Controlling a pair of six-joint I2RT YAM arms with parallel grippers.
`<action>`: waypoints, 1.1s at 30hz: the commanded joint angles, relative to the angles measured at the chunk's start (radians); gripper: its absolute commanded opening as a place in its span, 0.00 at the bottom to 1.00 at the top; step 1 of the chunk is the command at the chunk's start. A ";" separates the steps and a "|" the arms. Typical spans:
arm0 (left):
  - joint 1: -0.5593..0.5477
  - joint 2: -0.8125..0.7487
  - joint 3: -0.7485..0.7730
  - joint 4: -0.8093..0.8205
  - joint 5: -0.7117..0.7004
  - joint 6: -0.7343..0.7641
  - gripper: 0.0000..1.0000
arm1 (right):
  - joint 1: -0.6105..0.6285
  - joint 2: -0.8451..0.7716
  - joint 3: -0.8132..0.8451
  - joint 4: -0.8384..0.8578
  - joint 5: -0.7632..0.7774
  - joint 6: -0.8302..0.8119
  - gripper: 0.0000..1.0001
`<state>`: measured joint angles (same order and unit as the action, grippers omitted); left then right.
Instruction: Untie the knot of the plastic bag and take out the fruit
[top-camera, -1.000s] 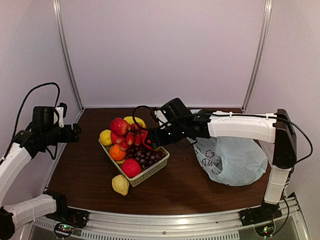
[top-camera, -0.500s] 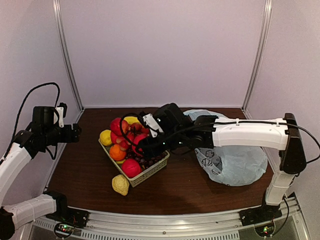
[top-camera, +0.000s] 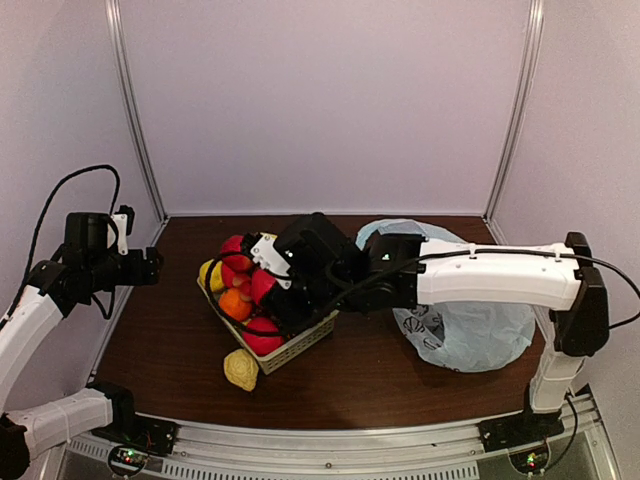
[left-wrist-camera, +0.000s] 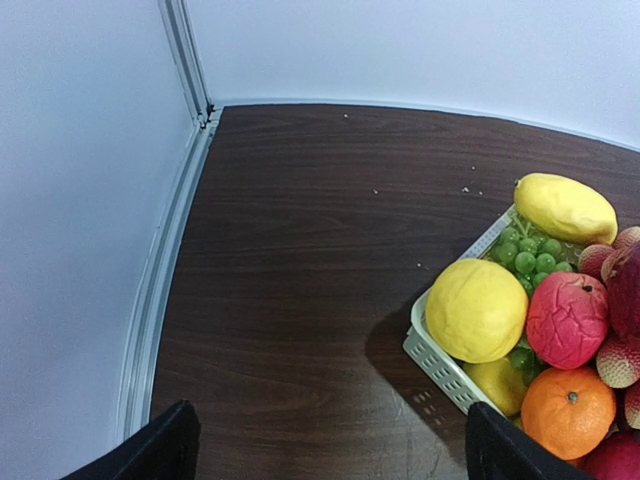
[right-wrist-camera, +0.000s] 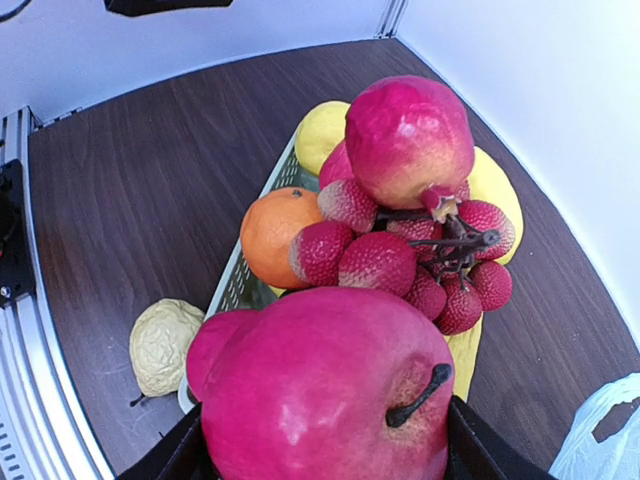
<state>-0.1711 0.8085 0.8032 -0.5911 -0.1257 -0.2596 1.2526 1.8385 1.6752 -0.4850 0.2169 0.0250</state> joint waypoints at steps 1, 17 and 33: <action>0.005 -0.009 -0.015 0.049 0.012 0.006 0.94 | 0.024 0.044 0.048 -0.084 0.062 -0.112 0.60; 0.005 -0.006 -0.017 0.048 0.011 0.006 0.94 | 0.048 0.189 0.207 -0.157 0.073 -0.248 0.61; 0.005 -0.001 -0.016 0.048 0.011 0.008 0.94 | 0.048 0.272 0.270 -0.213 0.157 -0.312 0.65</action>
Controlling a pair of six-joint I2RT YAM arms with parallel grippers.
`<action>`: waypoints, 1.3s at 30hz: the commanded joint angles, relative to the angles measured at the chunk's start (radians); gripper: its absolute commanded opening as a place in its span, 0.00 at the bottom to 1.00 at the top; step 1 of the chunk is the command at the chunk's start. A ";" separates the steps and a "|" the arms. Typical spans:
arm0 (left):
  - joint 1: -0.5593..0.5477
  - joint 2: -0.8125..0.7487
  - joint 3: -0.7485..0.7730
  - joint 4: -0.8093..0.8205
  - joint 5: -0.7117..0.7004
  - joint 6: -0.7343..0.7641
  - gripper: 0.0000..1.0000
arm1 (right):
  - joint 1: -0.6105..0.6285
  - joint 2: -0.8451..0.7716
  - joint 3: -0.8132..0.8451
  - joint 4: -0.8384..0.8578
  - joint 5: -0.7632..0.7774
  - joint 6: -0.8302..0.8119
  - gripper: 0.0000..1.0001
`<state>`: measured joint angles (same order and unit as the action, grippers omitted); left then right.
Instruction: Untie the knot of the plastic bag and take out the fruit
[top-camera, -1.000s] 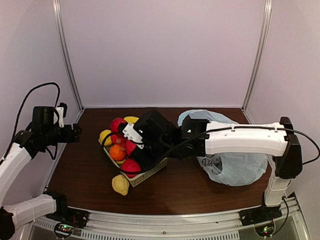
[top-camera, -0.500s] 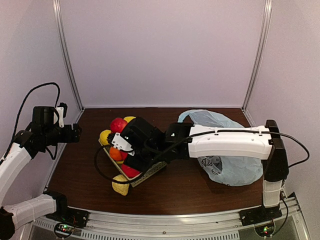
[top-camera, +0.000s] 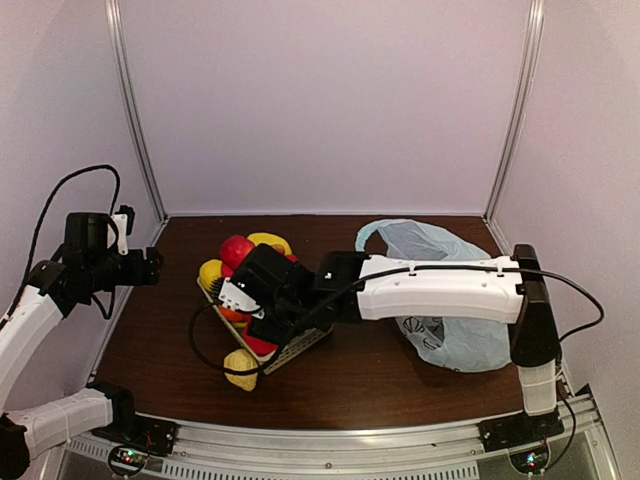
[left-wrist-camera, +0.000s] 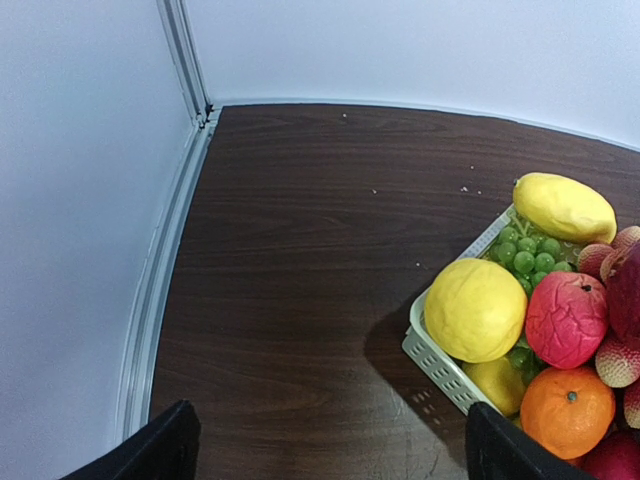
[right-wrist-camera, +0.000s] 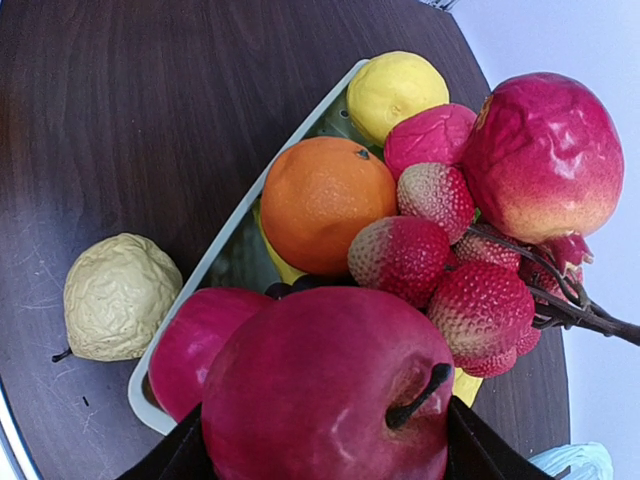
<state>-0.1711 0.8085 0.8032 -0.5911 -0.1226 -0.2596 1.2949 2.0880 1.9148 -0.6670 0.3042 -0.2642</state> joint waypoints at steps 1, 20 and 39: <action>0.005 -0.001 -0.015 0.049 0.008 0.009 0.94 | 0.006 0.026 0.030 -0.030 0.076 -0.024 0.66; 0.005 0.000 -0.016 0.048 0.007 0.007 0.94 | 0.006 0.040 0.032 0.001 0.098 -0.002 0.86; 0.005 0.003 -0.017 0.049 0.009 0.010 0.94 | 0.004 -0.008 -0.011 0.049 0.087 0.037 0.99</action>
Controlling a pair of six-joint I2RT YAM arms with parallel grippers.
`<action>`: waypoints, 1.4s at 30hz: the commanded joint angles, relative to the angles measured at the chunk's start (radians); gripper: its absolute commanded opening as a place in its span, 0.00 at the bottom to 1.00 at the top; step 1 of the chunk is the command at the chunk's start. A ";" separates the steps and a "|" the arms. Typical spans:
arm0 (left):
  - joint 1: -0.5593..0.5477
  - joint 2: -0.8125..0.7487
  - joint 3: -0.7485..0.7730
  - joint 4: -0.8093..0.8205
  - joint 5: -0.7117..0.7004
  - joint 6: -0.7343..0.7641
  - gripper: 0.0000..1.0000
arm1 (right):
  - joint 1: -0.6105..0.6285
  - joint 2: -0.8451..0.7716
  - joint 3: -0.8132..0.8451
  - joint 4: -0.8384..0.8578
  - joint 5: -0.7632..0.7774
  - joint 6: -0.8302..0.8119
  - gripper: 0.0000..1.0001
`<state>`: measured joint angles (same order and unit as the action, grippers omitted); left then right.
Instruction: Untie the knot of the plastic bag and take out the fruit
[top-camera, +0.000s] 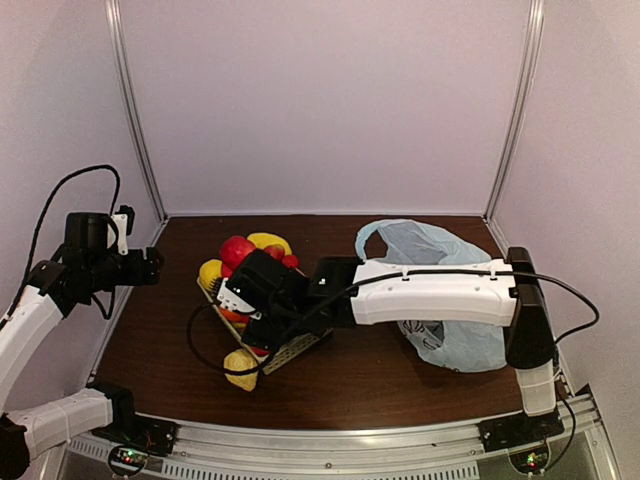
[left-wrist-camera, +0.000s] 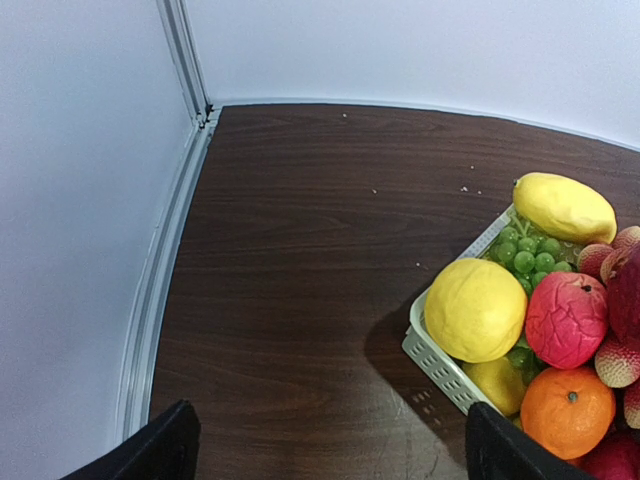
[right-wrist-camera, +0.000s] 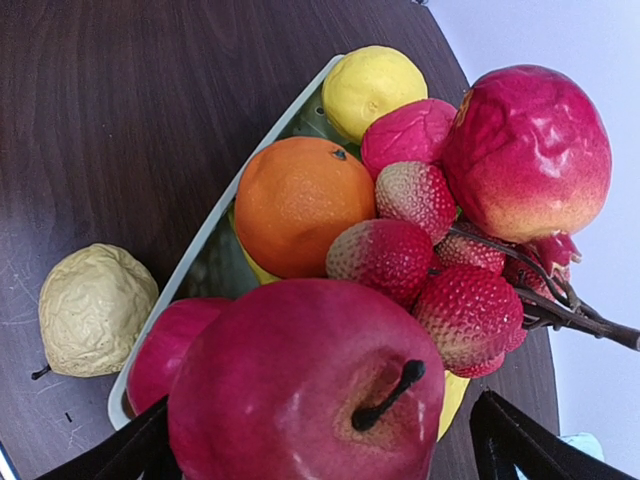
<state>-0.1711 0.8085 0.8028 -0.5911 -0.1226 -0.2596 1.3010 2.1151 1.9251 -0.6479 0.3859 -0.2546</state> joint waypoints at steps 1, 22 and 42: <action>0.005 0.003 -0.016 0.049 0.009 0.010 0.94 | -0.002 -0.040 -0.025 0.030 -0.004 0.031 0.99; 0.005 0.004 -0.016 0.048 0.014 0.009 0.94 | -0.003 -0.168 -0.127 0.063 -0.063 0.078 0.99; 0.005 -0.044 -0.045 0.021 0.106 -0.105 0.92 | -0.053 -0.386 -0.347 0.199 -0.152 0.297 0.99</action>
<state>-0.1711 0.8009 0.7853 -0.5911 -0.0780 -0.2852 1.2854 1.8202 1.6352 -0.5106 0.2569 -0.0742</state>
